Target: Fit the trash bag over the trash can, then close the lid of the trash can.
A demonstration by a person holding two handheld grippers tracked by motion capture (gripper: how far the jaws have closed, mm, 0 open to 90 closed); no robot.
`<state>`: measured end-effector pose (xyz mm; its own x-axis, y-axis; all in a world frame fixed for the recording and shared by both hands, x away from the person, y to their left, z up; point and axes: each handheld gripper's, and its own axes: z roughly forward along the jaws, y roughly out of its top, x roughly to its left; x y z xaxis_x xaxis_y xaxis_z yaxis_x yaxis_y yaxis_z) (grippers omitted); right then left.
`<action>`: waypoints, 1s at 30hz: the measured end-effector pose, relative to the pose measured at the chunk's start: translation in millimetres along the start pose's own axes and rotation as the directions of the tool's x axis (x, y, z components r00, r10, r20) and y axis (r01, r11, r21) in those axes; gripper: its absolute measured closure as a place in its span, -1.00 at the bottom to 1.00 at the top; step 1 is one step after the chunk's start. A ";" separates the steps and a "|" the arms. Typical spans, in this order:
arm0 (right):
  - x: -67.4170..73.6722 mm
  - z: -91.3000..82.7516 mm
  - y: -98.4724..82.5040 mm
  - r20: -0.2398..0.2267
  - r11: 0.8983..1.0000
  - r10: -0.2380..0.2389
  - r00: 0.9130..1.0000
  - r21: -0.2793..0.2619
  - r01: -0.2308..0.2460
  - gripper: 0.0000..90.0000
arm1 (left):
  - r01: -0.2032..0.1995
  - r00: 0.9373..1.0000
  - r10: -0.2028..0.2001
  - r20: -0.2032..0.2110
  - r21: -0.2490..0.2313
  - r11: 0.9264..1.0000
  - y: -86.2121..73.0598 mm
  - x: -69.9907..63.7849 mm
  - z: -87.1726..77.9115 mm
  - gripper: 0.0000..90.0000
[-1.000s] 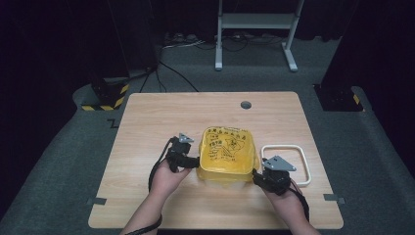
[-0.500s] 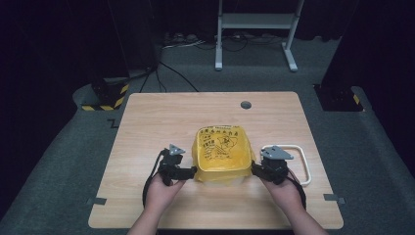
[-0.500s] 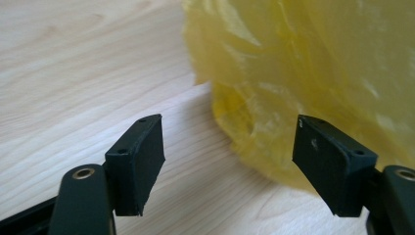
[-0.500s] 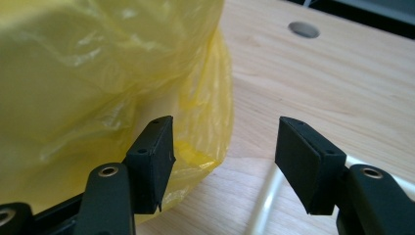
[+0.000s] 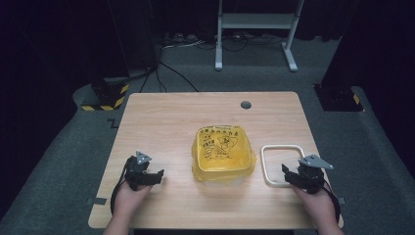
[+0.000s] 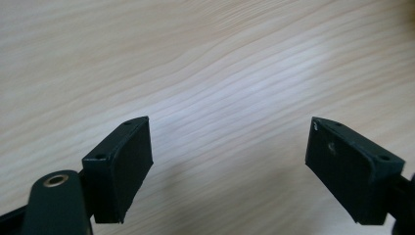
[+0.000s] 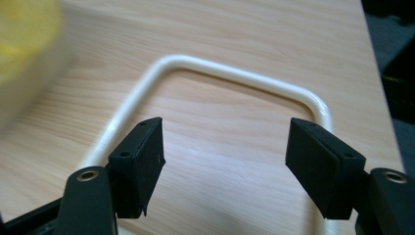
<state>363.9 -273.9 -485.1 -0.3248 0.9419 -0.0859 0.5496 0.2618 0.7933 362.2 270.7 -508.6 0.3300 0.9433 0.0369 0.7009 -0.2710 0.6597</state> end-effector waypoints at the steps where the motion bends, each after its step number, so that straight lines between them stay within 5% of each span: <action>1: -4.1 0.1 -1.3 0.013 1.000 -0.004 1.000 0.008 0.004 -0.32 | 0.029 1.000 -0.029 -0.004 -0.007 1.000 -2.7 2.5 2.1 -0.61; 9: -20.7 0.3 -9.8 0.075 1.000 -0.008 0.997 0.030 0.005 -0.10 | 0.070 0.997 -0.071 -0.011 -0.052 0.996 -13.8 9.6 11.2 -0.75; 16: -41.5 5.7 -21.3 0.153 0.995 0.074 0.985 0.056 -0.083 0.35 | 0.069 0.998 -0.070 -0.007 -0.058 0.996 -14.4 8.8 13.7 -0.90; 25: -49.5 14.6 -31.0 0.131 0.984 0.126 0.983 0.107 -0.140 0.63 | 0.071 0.997 -0.072 -0.008 -0.059 0.996 -15.2 8.3 13.2 -0.91; 30: -46.1 16.8 -31.1 0.118 0.985 0.117 0.986 0.111 -0.130 0.71 | 0.075 0.997 -0.075 -0.010 -0.063 0.995 -17.0 7.1 11.8 -0.90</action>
<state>374.7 -321.9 -515.9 -0.1650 0.9843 -0.0630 0.6690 0.1586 0.7262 360.1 279.7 -528.5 0.2702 0.9628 -0.0057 0.6826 -0.1874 0.7063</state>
